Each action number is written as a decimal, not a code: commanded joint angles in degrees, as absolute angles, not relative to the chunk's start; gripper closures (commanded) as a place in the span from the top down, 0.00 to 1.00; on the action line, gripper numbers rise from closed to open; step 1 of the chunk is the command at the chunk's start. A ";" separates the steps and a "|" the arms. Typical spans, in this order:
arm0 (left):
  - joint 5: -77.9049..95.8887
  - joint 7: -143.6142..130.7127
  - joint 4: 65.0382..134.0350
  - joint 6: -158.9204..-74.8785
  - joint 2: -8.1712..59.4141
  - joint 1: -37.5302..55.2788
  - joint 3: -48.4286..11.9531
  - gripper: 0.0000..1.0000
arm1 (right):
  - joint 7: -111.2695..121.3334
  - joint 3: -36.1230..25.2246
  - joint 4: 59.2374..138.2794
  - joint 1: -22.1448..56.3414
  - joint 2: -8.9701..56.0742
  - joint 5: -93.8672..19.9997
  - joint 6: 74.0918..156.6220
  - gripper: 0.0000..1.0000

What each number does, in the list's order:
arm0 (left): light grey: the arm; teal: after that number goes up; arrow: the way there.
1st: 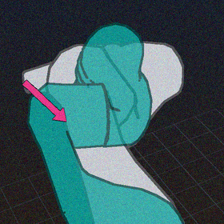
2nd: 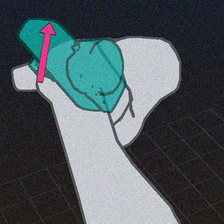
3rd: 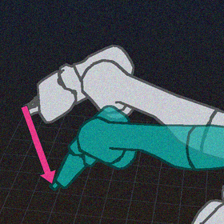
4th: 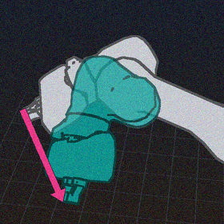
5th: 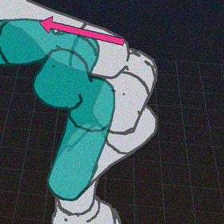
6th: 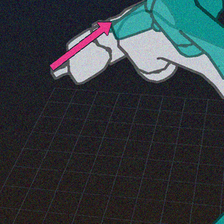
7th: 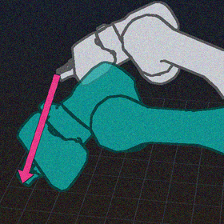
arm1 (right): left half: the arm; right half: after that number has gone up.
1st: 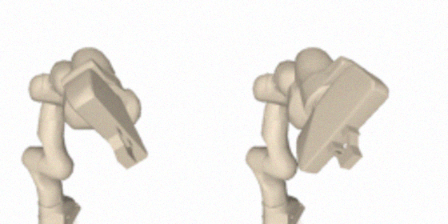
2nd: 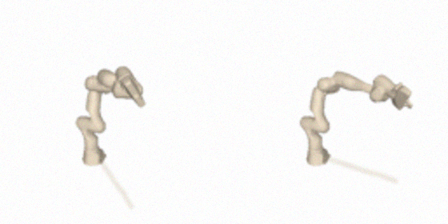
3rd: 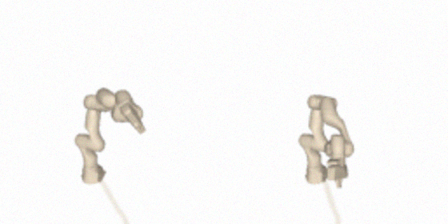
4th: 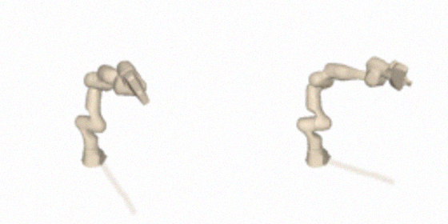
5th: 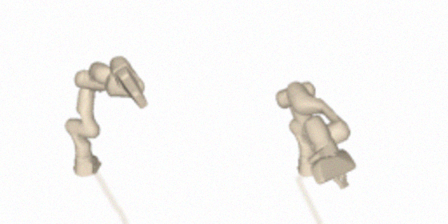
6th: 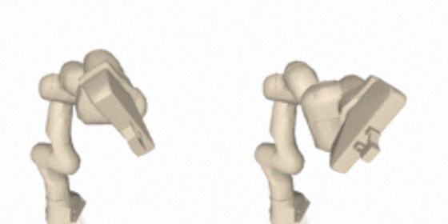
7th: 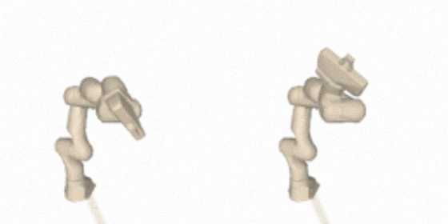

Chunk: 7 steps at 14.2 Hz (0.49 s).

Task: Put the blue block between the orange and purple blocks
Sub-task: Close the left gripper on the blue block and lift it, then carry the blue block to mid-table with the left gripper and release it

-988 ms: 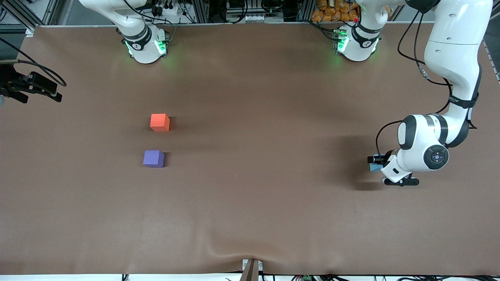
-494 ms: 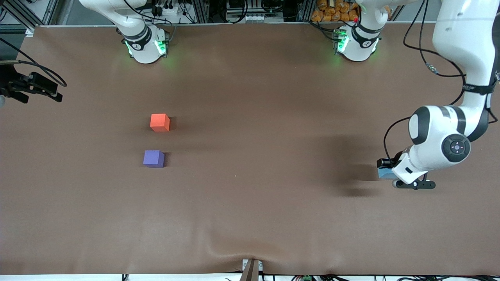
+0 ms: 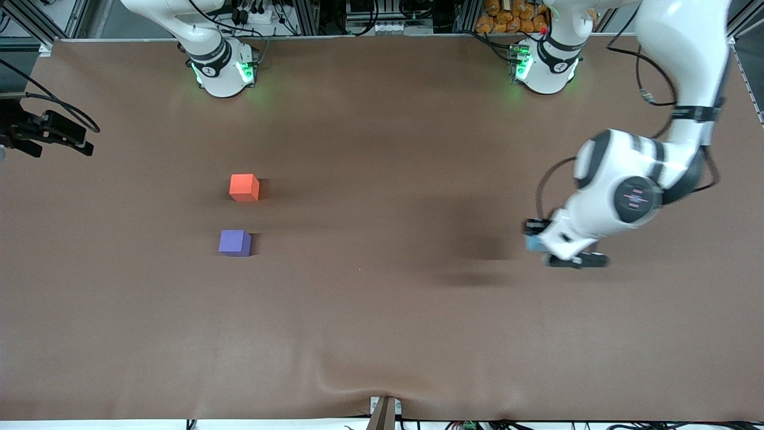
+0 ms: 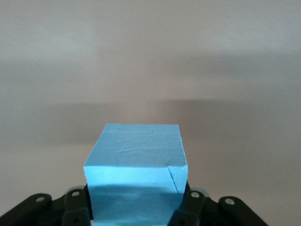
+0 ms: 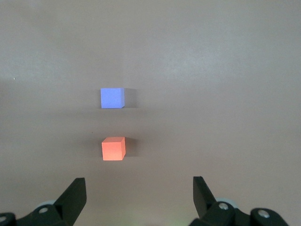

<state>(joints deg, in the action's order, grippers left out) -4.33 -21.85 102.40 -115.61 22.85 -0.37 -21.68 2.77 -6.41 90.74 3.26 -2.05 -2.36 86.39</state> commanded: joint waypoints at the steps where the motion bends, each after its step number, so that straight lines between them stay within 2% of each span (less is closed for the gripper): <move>1: -5.10 -30.20 101.70 -115.05 23.64 5.59 -23.82 0.56 | 3.08 -5.89 91.05 2.46 -1.76 -2.55 86.22 1.00; 4: -4.83 -38.65 97.66 -115.05 28.46 14.39 -23.82 0.56 | 2.99 -5.89 91.06 2.64 -1.50 -2.55 86.13 1.00; 7: -4.75 -44.36 91.61 -115.05 36.01 22.83 -23.73 0.56 | 3.08 -5.89 90.97 2.37 -0.62 -2.64 86.13 1.00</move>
